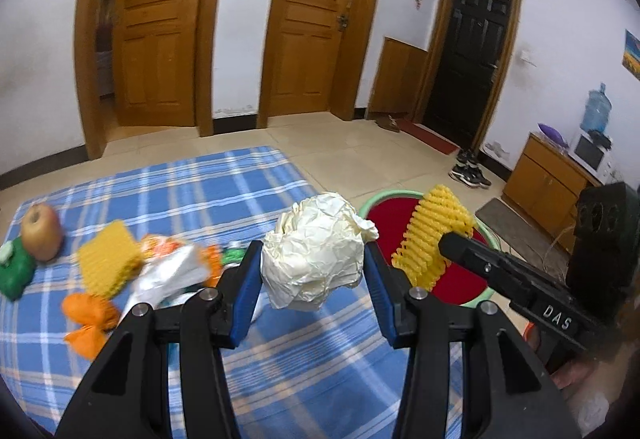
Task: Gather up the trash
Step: 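Carry the paper ball and yellow foam net over the red bin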
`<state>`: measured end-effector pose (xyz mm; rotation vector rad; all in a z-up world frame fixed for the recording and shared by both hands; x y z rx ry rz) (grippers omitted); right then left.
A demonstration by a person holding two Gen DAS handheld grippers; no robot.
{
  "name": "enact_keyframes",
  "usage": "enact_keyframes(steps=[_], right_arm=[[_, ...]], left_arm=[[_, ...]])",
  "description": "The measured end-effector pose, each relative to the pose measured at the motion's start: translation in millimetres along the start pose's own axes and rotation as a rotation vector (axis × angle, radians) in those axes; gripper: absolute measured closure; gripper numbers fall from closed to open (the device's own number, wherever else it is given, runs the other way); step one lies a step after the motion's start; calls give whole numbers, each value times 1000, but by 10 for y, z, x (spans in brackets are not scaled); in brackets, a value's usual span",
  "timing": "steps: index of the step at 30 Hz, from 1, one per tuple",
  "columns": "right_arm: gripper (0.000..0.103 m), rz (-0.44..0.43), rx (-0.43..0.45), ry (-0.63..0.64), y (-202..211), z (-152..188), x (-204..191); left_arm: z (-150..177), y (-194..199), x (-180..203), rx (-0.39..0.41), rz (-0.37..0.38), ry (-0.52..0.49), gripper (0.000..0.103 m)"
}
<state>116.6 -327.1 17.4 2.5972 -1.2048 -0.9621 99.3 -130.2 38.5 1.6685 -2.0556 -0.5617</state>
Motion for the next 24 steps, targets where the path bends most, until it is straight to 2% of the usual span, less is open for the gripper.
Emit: enact_keyframes(steps=[7,14,22,24], right_arm=[[90,45,50,-39,184,-65,298],[90,145,59,-60,231,-74,599],[90,265,86,-57,369,-88,782],[90,334,83,-42,391,-77,809]], left_arm=[[-43,-344,425,-32,82,-55,53],[-83,-660,798,-40,142,-104,53],[-92,-979,937,-81,174,-63,53],[-87,-1044,976,-88,169,-60,53]])
Point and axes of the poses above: each gripper's, at about its wrist camera, not at the fingertips, and y roughly against the way its jaws point, x to its right, z to its underside, the point moved 1 cm from there along -y, roughly the way its jaws point, and after that the axes turned 6 degrees about -y, right-handed, at the moved point
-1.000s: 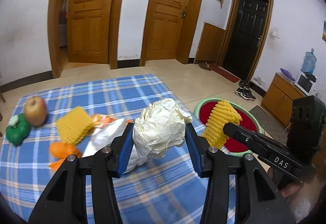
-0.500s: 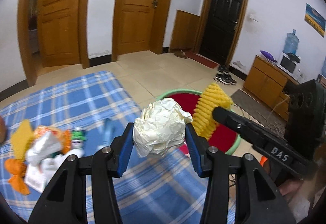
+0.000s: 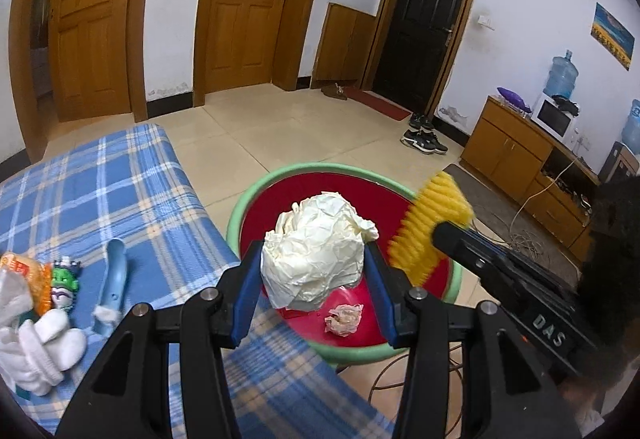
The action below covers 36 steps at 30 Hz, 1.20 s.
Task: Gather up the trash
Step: 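Carry the paper ball and yellow foam net over the red bin, then open the left tool over the bin while the right tool releases the foam net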
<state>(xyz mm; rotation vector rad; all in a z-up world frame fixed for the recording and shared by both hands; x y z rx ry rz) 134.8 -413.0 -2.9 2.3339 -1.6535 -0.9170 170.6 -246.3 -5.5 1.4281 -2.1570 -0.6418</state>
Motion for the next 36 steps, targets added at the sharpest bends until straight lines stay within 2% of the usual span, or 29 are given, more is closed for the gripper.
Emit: enact_keyframes(steps=[7,12,14,19,23,27,31,36], right_arm=[[90,64,19,-41,3,-34,123],[90,127,12,-6,-65,-9,96],[90,126,9,1,-81,19,83],[90,133,0,10,-124,48,77],[90,131,-4,3,-127,50,86],[90,129,-11,0,-132,56,106],[90,129,-13,0,-133,54,102],[90,125,-14,5,-140,56,95]], left_arm=[[62,-157,19,-18,19,23,53],[63,-217,7,-27,10,36,53],[65,-206,13,-21,8,36,52],[72,-225,58,-29,24,17,40],[78,-200,75,-18,14,13,19],[89,-105,90,18,-13,14,6],[83,-48,77,46,-27,16,5],[79,-80,37,30,-26,29,5]])
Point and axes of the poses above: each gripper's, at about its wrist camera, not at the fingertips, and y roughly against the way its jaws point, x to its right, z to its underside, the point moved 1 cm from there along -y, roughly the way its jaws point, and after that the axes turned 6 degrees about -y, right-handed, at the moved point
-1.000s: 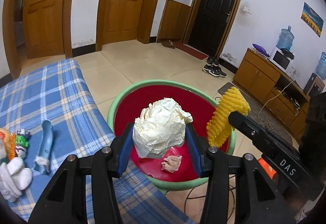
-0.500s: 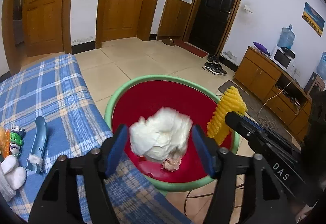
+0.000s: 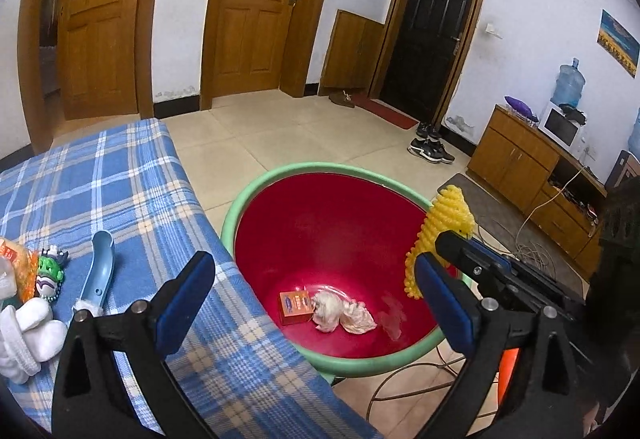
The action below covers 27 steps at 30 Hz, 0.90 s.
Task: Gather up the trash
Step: 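Open the left tool over the bin while the right tool releases the foam net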
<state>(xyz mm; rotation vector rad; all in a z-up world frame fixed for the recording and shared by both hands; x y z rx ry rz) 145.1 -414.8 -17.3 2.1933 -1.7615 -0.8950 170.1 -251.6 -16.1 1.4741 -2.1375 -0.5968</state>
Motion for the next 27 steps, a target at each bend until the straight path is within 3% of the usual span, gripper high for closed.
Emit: enact_keyframes(steps=[15,17,19,20,27], right_arm=[[86,1,-14,31,-50,19,-60],[76,30,-5,45,-59,20,-83],[54,59,-2,47,-72,26,-85],[38,75,-3,46,-76,26,-78],[32,102,22,86,-47,27,-101]], left_arm=[[25,23,-16,-2,-7,28,5],[15,27,-13,1,-12,31,5],[10,45,-37,12,-11,48,5],[12,50,-44,14,-17,51,5],[14,86,-13,33,-32,33,5]])
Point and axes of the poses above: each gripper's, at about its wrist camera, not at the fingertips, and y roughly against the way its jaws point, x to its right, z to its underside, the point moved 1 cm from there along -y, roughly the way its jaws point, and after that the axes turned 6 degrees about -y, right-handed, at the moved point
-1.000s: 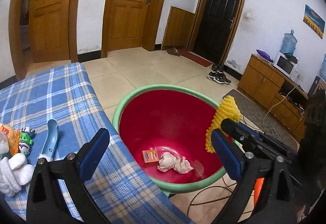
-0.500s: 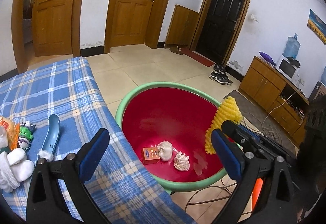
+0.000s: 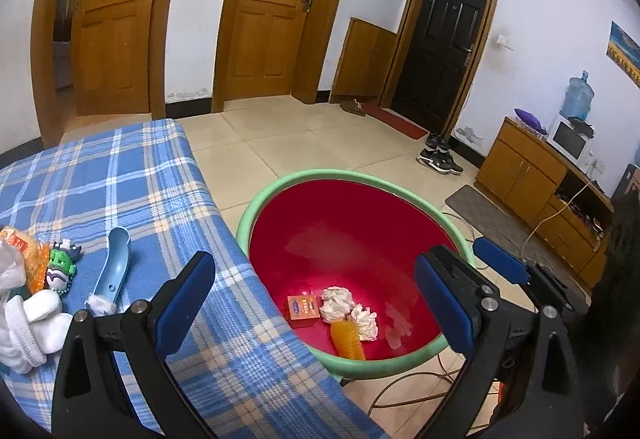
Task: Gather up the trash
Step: 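Open the left tool over the bin while the right tool releases the foam net, then move both tools back toward the table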
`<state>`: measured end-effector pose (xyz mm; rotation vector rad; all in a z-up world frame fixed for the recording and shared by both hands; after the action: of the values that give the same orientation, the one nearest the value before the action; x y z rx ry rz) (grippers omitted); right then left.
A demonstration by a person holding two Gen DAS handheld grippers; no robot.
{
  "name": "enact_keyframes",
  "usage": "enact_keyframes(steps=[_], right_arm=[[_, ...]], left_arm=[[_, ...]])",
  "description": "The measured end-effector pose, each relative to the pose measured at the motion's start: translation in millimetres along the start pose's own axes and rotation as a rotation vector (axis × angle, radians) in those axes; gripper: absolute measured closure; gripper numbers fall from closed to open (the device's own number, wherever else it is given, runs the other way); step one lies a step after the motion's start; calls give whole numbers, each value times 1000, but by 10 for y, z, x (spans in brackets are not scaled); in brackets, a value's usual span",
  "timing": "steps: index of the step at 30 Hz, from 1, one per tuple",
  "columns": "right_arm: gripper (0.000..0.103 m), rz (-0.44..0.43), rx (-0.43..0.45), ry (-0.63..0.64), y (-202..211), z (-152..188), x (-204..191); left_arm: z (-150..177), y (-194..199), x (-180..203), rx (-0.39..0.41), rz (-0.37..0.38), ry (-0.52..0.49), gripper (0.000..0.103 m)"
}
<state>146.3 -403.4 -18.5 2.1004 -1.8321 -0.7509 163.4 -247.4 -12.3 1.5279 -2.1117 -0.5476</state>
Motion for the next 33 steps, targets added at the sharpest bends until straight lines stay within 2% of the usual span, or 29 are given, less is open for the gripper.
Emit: enact_keyframes(steps=[3,8,16,22,27,33], right_arm=[[31,0,-16,-11,-26,3,27],[31,35,-23,16,-27,-23,-31],[31,5,-45,-10,-40,-16,5],[30,-34,-46,-24,6,-45,10],[27,-62,-42,-49,37,-109,-50],[26,-155,-33,-95,112,-203,-183]], left_arm=[[5,2,-9,-5,11,-6,5],[-10,30,14,-1,-16,-24,5],[-43,7,12,-18,-3,-32,3],[-100,39,-37,-27,17,-34,3],[-170,213,-119,8,-25,-39,3],[-223,419,-301,29,-67,-40,3]])
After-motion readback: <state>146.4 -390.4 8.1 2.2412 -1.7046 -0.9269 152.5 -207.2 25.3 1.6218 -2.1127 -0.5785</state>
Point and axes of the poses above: each gripper's, at about its wrist camera, not at the fingertips, and y roughly against the way its jaws point, x to its right, z to its underside, the point moved 1 cm from there along -y, roughly the way its jaws point, and after that the axes turned 6 degrees about -y, right-handed, at the moved point
